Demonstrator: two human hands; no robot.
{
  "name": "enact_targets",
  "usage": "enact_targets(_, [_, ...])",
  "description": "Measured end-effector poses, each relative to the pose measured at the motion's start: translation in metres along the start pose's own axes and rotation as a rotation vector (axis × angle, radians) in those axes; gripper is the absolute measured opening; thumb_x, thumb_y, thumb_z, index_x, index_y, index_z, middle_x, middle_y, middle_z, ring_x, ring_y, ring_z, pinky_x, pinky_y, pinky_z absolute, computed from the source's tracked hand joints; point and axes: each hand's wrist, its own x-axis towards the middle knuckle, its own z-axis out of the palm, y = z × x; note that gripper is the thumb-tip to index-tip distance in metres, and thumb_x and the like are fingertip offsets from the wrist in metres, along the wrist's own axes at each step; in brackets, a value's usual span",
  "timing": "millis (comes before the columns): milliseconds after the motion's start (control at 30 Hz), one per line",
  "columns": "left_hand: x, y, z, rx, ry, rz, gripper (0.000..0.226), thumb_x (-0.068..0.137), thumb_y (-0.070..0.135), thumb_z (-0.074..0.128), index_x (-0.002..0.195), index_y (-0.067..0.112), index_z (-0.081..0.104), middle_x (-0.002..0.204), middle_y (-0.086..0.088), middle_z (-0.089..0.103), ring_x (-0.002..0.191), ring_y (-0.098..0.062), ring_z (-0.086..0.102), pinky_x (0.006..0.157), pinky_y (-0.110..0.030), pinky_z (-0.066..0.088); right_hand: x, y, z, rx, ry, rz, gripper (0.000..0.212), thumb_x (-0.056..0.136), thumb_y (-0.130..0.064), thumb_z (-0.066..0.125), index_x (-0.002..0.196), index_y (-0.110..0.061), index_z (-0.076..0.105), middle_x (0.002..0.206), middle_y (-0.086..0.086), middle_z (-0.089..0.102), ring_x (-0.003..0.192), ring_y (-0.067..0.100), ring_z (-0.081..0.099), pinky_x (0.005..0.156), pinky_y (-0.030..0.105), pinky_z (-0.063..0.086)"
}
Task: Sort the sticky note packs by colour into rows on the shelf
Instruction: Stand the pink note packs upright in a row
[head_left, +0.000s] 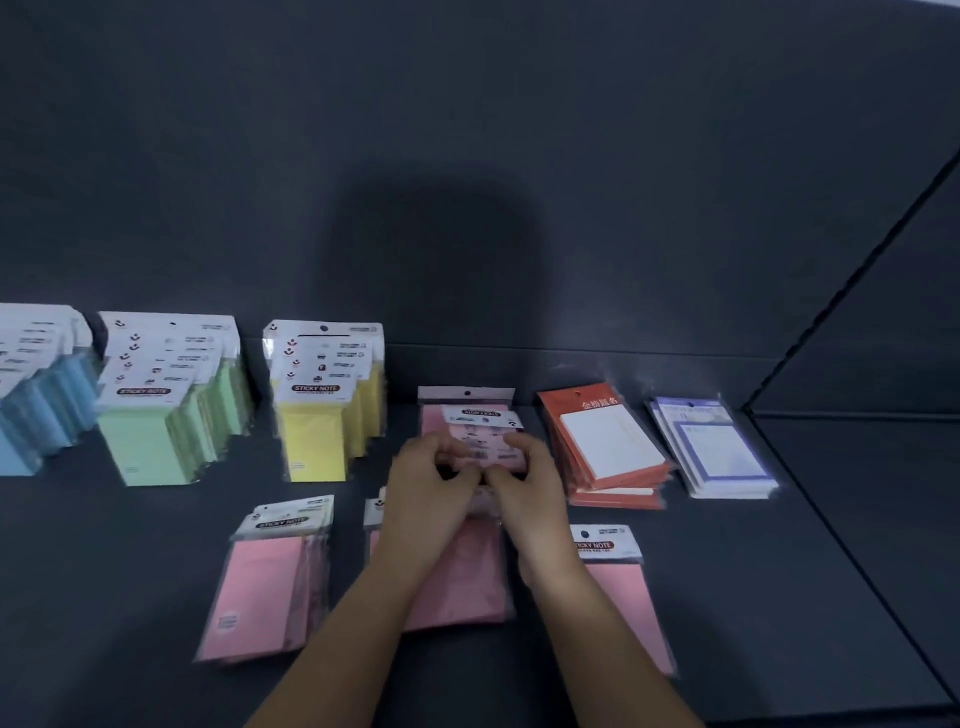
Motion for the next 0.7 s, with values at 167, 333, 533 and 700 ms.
enact_targets(167, [0.0,-0.001,0.0,-0.229,0.12,-0.023,0.023,0.079,0.002,0.066,0.072,0.023,0.061,0.086,-0.011,0.064,0.074,-0.013,0.059,0.067,-0.012,0.045,-0.008,0.001,-0.001,0.047,0.003,-0.06,0.029,0.083,-0.002,0.055,0.095,-0.029,0.056,0.115,0.006,0.055,0.101,0.012,0.056,0.093,0.026,0.047])
enact_targets(333, [-0.013,0.006,-0.003,-0.257,0.238,0.063,0.036,0.077,-0.005,0.066,0.077,0.029,0.056,0.093,0.001,0.054,0.075,-0.006,0.057,0.07,-0.015,0.046,-0.017,0.0,-0.001,-0.102,-0.031,-0.203,0.03,0.087,-0.001,0.054,0.112,-0.016,0.061,0.117,-0.001,0.046,0.104,0.008,0.052,0.085,0.002,0.037])
enact_targets(533, [-0.038,0.025,-0.005,-0.304,0.123,0.13,0.038,0.08,-0.003,0.063,0.094,0.033,0.059,0.099,0.015,0.063,0.078,0.0,0.061,0.069,-0.012,0.048,-0.031,-0.009,-0.008,-0.065,-0.053,-0.298,0.045,0.092,-0.003,0.046,0.121,-0.035,0.055,0.124,-0.008,0.047,0.116,0.001,0.044,0.094,0.002,0.03])
enact_targets(700, [-0.064,0.031,-0.004,-0.298,0.002,0.251,0.037,0.082,0.008,0.065,0.11,0.032,0.059,0.104,0.017,0.066,0.091,-0.003,0.063,0.073,-0.013,0.05,-0.047,-0.016,-0.02,0.312,-0.073,-0.203,0.024,0.094,-0.016,0.051,0.111,-0.031,0.06,0.113,-0.006,0.064,0.105,0.003,0.06,0.092,0.022,0.048])
